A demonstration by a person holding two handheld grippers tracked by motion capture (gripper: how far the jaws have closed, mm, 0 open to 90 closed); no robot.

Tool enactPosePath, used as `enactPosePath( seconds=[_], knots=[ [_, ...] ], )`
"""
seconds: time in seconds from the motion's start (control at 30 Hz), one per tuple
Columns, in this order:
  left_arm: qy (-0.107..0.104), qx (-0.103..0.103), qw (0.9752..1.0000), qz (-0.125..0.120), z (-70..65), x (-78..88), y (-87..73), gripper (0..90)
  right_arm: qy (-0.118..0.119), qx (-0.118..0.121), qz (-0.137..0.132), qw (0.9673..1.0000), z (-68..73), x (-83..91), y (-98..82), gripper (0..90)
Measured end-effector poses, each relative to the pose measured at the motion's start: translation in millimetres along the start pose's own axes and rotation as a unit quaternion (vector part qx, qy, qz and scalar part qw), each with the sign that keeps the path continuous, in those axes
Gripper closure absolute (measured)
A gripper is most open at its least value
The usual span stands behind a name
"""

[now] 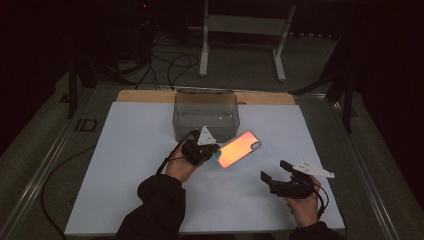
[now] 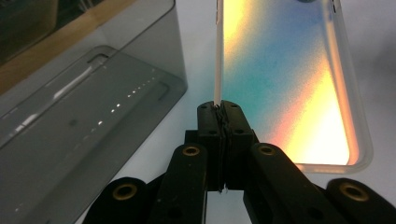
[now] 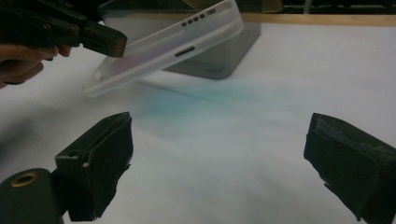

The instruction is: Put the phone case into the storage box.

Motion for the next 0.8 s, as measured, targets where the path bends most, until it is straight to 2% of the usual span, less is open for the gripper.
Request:
enactPosePath(
  seconds=[0.53, 0.8],
  knots=[
    [0.027, 0.005, 0.9995, -0.015, 8.8, 21.2, -3.5, 89.6, 0.046, 0.006, -0.014, 0.9988, 30.7, -23.3, 23.8, 8.1],
    [0.038, 0.011, 0.999, -0.02, 13.9, 31.3, -7.9, 89.5, 0.054, 0.008, -0.018, 0.9984, 39.7, -31.0, 31.0, 8.1]
  ],
)
Point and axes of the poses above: each handheld gripper's, and its own axes: x roughly backward along the jaws, y roughly out of its top, z roughly to its left, the point moved 3 cm from there along -x, roughly forward along the jaws, and after that the axes turned 7 degrees about -x, right-handed, at the moved point
